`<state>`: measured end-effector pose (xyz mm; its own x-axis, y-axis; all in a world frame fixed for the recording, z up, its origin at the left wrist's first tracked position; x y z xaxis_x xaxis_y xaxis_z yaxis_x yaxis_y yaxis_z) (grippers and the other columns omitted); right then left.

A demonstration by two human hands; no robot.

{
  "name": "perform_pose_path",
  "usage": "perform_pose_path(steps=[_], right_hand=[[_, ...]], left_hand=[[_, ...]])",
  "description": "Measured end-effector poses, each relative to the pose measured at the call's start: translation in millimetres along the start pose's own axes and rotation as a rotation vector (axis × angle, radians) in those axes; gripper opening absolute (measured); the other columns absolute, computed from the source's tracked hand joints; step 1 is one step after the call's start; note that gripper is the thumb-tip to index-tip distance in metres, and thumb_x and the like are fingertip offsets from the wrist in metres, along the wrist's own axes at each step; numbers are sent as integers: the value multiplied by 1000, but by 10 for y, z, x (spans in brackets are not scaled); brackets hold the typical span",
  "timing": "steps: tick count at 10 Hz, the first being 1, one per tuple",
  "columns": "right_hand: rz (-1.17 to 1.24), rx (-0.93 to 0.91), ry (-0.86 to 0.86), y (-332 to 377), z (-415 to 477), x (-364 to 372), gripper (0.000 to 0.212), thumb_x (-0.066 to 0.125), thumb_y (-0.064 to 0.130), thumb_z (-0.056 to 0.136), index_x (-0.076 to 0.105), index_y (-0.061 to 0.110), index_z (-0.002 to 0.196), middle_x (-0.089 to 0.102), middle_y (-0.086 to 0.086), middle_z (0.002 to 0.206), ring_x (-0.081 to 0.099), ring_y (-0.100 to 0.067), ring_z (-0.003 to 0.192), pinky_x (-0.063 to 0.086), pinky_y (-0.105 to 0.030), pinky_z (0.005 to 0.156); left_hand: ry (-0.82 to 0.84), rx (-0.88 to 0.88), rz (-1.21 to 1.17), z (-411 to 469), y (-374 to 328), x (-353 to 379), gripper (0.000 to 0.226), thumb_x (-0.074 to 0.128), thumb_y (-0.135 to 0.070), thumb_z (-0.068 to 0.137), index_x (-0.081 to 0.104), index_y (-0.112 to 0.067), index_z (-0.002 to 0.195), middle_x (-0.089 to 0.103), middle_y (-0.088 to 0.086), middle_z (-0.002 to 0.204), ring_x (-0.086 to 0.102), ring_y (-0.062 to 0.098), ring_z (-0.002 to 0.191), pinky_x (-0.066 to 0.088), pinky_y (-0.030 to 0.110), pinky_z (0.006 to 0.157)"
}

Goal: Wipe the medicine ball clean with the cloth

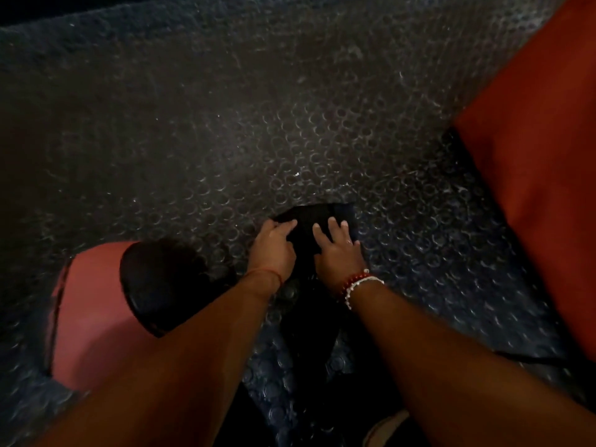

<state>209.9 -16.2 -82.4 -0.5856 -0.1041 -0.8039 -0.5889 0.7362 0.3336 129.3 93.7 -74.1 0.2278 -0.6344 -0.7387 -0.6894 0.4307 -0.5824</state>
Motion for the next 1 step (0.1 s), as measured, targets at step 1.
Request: perform_pose_path(steps=[1], right_hand=[[-9,-20,-18,5,-15,-15,65,42,25,98,9,24,154,-5,-6,162,-9,-31,149,8,-56,116]], left_hand=[[-21,21,138,-46,26,36,52,49,-4,95,45,-15,145,35,12,149,38,34,132,31,33,109]])
Point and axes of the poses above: each hand's wrist, its own z-axis towards the middle knuckle, its own x-axis out of the palm, y = z × x, the point moved 4 cm from there along z, towards the middle knuckle
